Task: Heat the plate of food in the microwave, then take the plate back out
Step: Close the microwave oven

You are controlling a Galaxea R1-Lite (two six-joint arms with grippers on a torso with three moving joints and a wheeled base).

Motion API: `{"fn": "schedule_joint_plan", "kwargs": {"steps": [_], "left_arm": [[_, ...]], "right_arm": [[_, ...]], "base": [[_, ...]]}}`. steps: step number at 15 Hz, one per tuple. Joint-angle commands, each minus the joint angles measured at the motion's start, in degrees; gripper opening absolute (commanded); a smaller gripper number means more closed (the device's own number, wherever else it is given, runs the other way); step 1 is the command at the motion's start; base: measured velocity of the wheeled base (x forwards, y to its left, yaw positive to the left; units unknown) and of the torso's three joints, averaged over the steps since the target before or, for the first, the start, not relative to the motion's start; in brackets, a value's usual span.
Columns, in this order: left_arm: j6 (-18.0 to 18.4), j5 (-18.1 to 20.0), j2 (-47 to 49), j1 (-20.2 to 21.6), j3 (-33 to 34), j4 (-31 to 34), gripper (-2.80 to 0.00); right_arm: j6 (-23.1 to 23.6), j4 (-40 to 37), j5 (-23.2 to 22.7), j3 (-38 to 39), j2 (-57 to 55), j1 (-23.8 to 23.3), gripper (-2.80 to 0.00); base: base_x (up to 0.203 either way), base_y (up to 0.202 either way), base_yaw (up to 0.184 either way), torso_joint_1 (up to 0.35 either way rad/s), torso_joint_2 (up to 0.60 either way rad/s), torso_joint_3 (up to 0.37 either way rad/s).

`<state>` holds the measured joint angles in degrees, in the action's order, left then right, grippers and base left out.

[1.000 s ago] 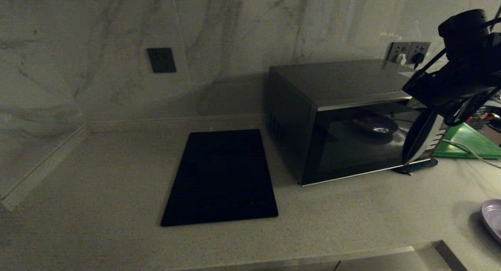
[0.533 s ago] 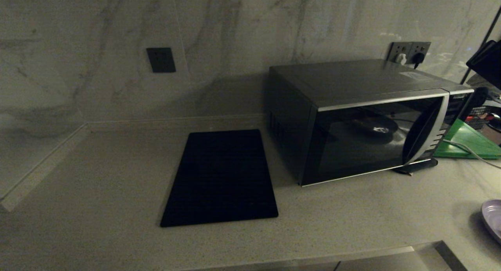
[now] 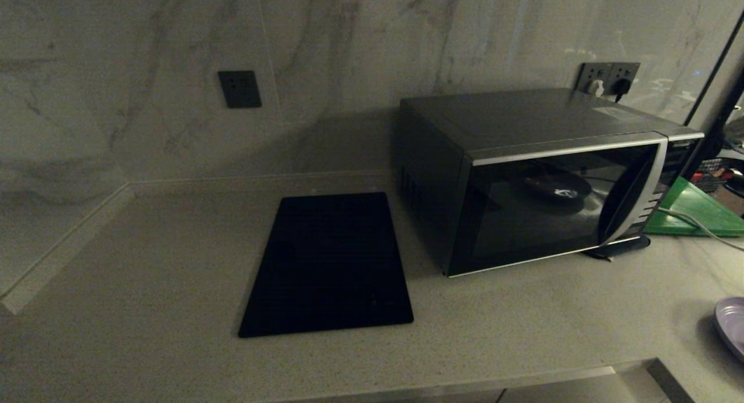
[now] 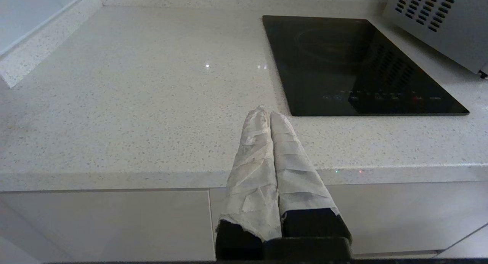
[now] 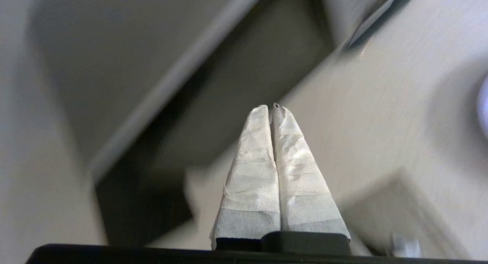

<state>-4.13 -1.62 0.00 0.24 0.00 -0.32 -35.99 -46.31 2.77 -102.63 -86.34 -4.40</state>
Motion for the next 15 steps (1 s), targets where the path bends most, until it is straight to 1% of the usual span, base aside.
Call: {"fn": "schedule_joint_plan", "kwargs": {"steps": [1,2,3,5,7,9,11,13,14,15], "left_arm": [[-0.1,0.0,0.1,0.0,0.0,0.0,-2.80],[0.0,0.0,0.1,0.0,0.0,0.0,-2.80],[-0.1,0.0,0.1,0.0,0.0,0.0,-2.80],[-0.1,0.0,0.1,0.0,0.0,0.0,-2.80],[-0.1,0.0,0.1,0.0,0.0,0.0,-2.80],[-0.1,0.0,0.1,0.0,0.0,0.0,-2.80],[0.0,0.0,0.1,0.0,0.0,0.0,-2.80],[0.0,0.0,0.1,0.0,0.0,0.0,-2.80],[-0.1,0.0,0.1,0.0,0.0,0.0,-2.80],[-0.1,0.0,0.1,0.0,0.0,0.0,-2.80]], "right_arm": [[0.4,-6.0,-2.5,2.0,6.3,4.7,-2.80],[0.7,-7.4,-3.8,2.8,8.6,6.0,-2.80],[1.5,-7.8,-6.0,3.8,11.5,6.6,-2.80],[5.3,-8.2,-10.6,7.1,18.6,7.0,-2.80],[10.6,-8.4,-13.5,14.8,26.3,7.2,-2.80],[15.8,-8.4,-14.9,23.0,31.9,9.0,-2.80],[17.7,-8.4,-14.6,24.7,32.4,14.2,-2.80],[17.8,-8.4,-12.4,24.5,30.0,21.6,-2.80],[17.7,-8.3,-9.3,24.3,26.8,24.8,-2.80],[16.9,-7.6,-5.1,24.0,22.9,27.3,-2.80]], "base": [[0.000,0.000,0.000,0.000,0.00,0.000],[0.000,0.000,0.000,0.000,0.00,0.000],[0.000,0.000,0.000,0.000,0.00,0.000],[0.000,0.000,0.000,0.000,0.00,0.000],[0.000,0.000,0.000,0.000,0.00,0.000],[0.000,0.000,0.000,0.000,0.00,0.000],[0.000,0.000,0.000,0.000,0.00,0.000],[0.000,0.000,0.000,0.000,0.00,0.000],[0.000,0.000,0.000,0.000,0.00,0.000],[0.000,0.000,0.000,0.000,0.00,0.000]]}}
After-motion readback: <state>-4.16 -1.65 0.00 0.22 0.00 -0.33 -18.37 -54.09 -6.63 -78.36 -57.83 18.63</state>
